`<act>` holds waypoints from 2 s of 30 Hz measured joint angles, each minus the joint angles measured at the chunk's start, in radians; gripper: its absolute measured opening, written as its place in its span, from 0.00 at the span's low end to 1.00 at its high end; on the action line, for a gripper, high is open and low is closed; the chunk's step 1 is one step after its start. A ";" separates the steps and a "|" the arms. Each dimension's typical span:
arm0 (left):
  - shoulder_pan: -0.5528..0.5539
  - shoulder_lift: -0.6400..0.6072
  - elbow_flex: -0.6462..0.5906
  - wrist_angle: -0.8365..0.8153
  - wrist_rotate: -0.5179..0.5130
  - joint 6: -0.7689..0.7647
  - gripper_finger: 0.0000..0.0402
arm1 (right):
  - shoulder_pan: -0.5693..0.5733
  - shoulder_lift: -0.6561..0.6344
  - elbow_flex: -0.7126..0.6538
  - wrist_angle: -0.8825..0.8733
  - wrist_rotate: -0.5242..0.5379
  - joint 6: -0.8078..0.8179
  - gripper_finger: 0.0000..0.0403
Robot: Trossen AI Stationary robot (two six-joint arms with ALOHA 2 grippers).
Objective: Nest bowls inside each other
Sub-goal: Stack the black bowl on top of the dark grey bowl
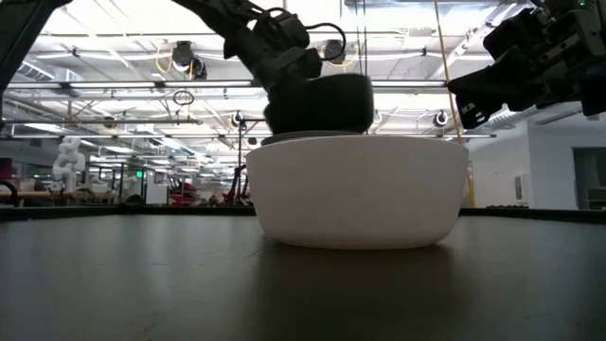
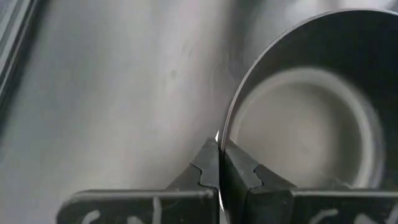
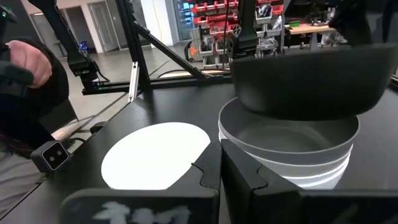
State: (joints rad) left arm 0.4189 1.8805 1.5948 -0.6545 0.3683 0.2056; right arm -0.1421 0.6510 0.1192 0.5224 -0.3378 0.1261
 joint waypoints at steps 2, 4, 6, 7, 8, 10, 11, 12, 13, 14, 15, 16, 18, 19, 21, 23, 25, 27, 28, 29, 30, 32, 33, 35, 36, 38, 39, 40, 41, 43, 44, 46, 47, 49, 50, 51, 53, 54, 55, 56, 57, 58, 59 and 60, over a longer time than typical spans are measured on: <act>-0.003 0.000 0.001 -0.027 -0.021 0.003 0.00 | 0.000 0.000 0.000 0.000 0.000 -0.002 0.00; -0.003 0.000 0.001 -0.054 -0.024 0.005 0.00 | 0.000 0.000 0.000 -0.001 0.000 -0.005 0.00; -0.004 0.000 -0.001 -0.063 -0.024 0.005 0.00 | 0.000 0.000 0.000 -0.001 0.000 -0.007 0.00; -0.004 0.000 -0.004 -0.059 -0.024 0.004 0.00 | 0.000 0.000 0.000 -0.001 0.000 -0.007 0.00; -0.004 0.000 -0.006 -0.060 -0.024 0.003 0.00 | 0.000 0.000 0.000 -0.001 0.000 -0.007 0.00; -0.005 0.000 -0.007 -0.059 -0.023 0.003 0.00 | 0.000 0.000 0.000 0.000 0.000 -0.007 0.00; -0.007 0.000 -0.007 -0.055 -0.022 0.001 0.00 | 0.000 0.000 0.000 0.000 0.000 -0.007 0.00; -0.009 0.000 -0.007 -0.052 -0.022 -0.003 0.00 | 0.000 0.000 0.000 0.001 0.000 -0.007 0.00; -0.011 0.000 -0.007 -0.052 -0.021 -0.004 0.00 | 0.000 0.000 0.000 0.001 0.000 -0.007 0.00; -0.014 0.000 -0.007 -0.055 -0.021 -0.004 0.00 | 0.000 0.000 0.000 0.001 0.000 -0.007 0.00; -0.018 0.000 -0.007 -0.056 -0.021 -0.005 0.00 | 0.000 0.000 0.000 0.001 0.000 -0.007 0.00; -0.025 0.004 -0.007 -0.055 -0.020 -0.006 0.00 | 0.000 0.000 0.000 0.001 0.000 -0.007 0.00; -0.038 0.014 -0.007 -0.053 -0.002 -0.008 0.00 | 0.000 0.000 0.000 0.001 0.000 -0.007 0.00; -0.044 0.021 -0.007 -0.058 0.000 -0.008 0.00 | 0.000 0.000 0.000 0.001 0.000 -0.007 0.00; -0.056 0.038 -0.007 -0.058 0.000 -0.008 0.00 | 0.000 0.000 0.000 0.001 0.000 -0.008 0.00; -0.062 0.060 -0.007 -0.061 0.000 -0.009 0.00 | 0.000 0.000 0.000 0.003 0.000 -0.007 0.00; -0.065 0.083 -0.005 -0.065 0.000 -0.016 0.00 | 0.000 0.000 0.000 0.004 0.000 -0.008 0.00; -0.068 0.105 0.004 -0.071 0.000 -0.018 0.00 | 0.000 0.000 0.000 0.004 0.000 -0.010 0.00; -0.068 0.114 0.010 -0.075 0.000 -0.019 0.00 | 0.000 0.000 0.000 0.004 0.000 -0.011 0.00; -0.069 0.121 0.016 -0.077 0.000 -0.020 0.00 | 0.000 0.000 0.000 0.004 0.000 -0.011 0.00; -0.069 0.127 0.022 -0.079 0.000 -0.022 0.00 | 0.000 0.000 0.000 0.003 0.000 -0.011 0.00; -0.071 0.139 0.035 -0.095 -0.009 -0.025 0.00 | 0.000 0.000 0.000 0.001 0.000 -0.011 0.00; -0.072 0.141 0.044 -0.107 -0.021 -0.027 0.00 | 0.000 0.000 0.000 0.001 0.000 -0.011 0.00; -0.079 0.141 0.062 -0.140 -0.073 -0.030 0.00 | 0.000 0.000 0.000 -0.002 0.000 -0.011 0.00; -0.082 0.141 0.073 -0.157 -0.097 -0.029 0.00 | 0.000 0.000 0.000 -0.002 0.000 -0.012 0.00; -0.091 0.143 0.095 -0.194 -0.135 -0.023 0.00 | 0.000 0.000 0.000 -0.004 0.000 -0.015 0.00; -0.095 0.144 0.108 -0.214 -0.151 -0.019 0.00 | 0.000 0.000 0.000 -0.005 0.000 -0.015 0.00; -0.100 0.144 0.120 -0.233 -0.163 -0.018 0.00 | 0.000 0.000 0.000 -0.008 0.000 -0.015 0.00; -0.105 0.144 0.130 -0.248 -0.176 -0.016 0.00 | 0.000 0.000 0.000 -0.012 0.000 -0.016 0.00; -0.116 0.144 0.143 -0.264 -0.188 -0.014 0.00 | 0.000 0.000 0.000 -0.020 0.000 -0.017 0.00; -0.122 0.144 0.145 -0.268 -0.189 -0.011 0.00 | 0.000 0.000 0.000 -0.023 0.000 -0.019 0.00; -0.131 0.144 0.145 -0.269 -0.188 -0.009 0.00 | 0.000 0.000 0.000 -0.028 0.000 -0.024 0.00; -0.135 0.144 0.145 -0.267 -0.188 -0.010 0.00 | 0.000 0.000 0.000 -0.028 0.000 -0.027 0.00; -0.140 0.144 0.145 -0.264 -0.186 -0.013 0.00 | 0.000 0.000 0.000 -0.027 0.000 -0.030 0.00; -0.141 0.144 0.144 -0.258 -0.186 -0.012 0.00 | 0.000 0.000 0.000 -0.027 0.000 -0.030 0.00; -0.141 0.144 0.142 -0.252 -0.186 -0.013 0.00 | 0.000 0.000 0.000 -0.027 0.000 -0.030 0.00; -0.141 0.144 0.134 -0.234 -0.182 -0.020 0.00 | 0.000 0.000 0.000 -0.027 0.000 -0.030 0.00; -0.141 0.144 0.132 -0.228 -0.173 -0.021 0.00 | 0.000 0.000 0.000 -0.027 0.000 -0.030 0.00; -0.141 0.144 0.131 -0.227 -0.164 -0.023 0.00 | 0.000 0.000 0.000 -0.027 0.000 -0.030 0.00; -0.141 0.144 0.131 -0.227 -0.163 -0.024 0.00 | 0.000 0.000 0.000 -0.026 0.000 -0.026 0.00; -0.141 0.144 0.131 -0.227 -0.163 -0.025 0.00 | 0.000 0.000 0.000 -0.026 0.000 -0.025 0.00; -0.141 0.144 0.131 -0.227 -0.164 -0.025 0.00 | 0.000 0.000 0.000 -0.026 0.000 -0.024 0.00; -0.141 0.144 0.131 -0.227 -0.164 -0.025 0.00 | 0.000 0.000 0.000 -0.026 0.000 -0.023 0.00; -0.141 0.144 0.131 -0.226 -0.163 -0.025 0.00 | 0.000 0.000 0.000 -0.026 0.000 -0.023 0.00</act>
State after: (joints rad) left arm 0.2779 2.0243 1.7256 -0.8806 0.2050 0.1806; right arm -0.1421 0.6510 0.1192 0.4961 -0.3380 0.1032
